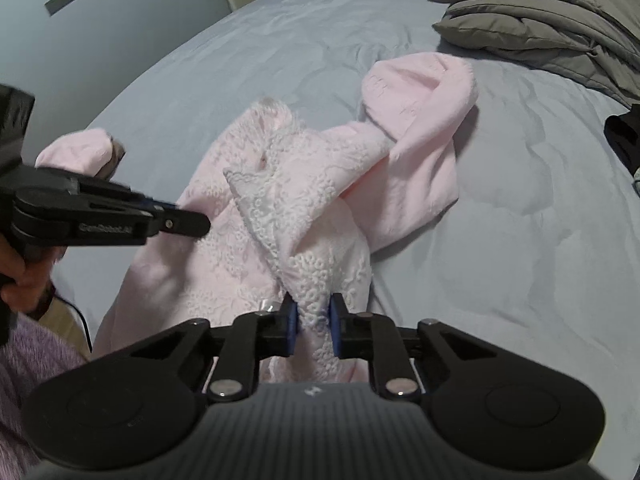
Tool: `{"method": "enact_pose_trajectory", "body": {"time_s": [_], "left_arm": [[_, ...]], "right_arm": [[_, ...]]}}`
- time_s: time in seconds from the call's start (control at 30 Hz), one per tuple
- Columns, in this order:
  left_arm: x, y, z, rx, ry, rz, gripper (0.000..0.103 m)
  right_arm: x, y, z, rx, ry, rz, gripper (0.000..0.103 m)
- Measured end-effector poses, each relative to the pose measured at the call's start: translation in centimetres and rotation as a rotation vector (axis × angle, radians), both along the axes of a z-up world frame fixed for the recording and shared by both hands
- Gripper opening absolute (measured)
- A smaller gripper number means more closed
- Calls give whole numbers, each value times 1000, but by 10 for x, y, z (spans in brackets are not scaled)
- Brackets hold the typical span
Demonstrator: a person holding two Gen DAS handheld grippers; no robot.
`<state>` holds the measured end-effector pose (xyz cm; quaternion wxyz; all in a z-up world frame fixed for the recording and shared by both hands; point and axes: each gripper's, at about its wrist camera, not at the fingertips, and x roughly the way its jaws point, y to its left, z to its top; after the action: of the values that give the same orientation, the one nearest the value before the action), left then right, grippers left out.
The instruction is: Fold clothes
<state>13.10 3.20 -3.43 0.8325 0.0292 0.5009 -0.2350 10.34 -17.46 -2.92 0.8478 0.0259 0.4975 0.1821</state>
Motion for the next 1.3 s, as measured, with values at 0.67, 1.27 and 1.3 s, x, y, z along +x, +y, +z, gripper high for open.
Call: {"method": "enact_pose_trajectory", "body": {"time_s": [0.67, 1.27, 1.3], "left_arm": [[-91, -9, 21, -53, 13, -418, 4], [-115, -13, 17, -25, -60, -470, 35], [-115, -13, 19, -30, -67, -458, 50]], "right_arm": [[-58, -19, -18, -29, 141, 97, 22], [-46, -34, 36, 47, -48, -32, 56], [-44, -29, 37, 41, -59, -26, 57]]}}
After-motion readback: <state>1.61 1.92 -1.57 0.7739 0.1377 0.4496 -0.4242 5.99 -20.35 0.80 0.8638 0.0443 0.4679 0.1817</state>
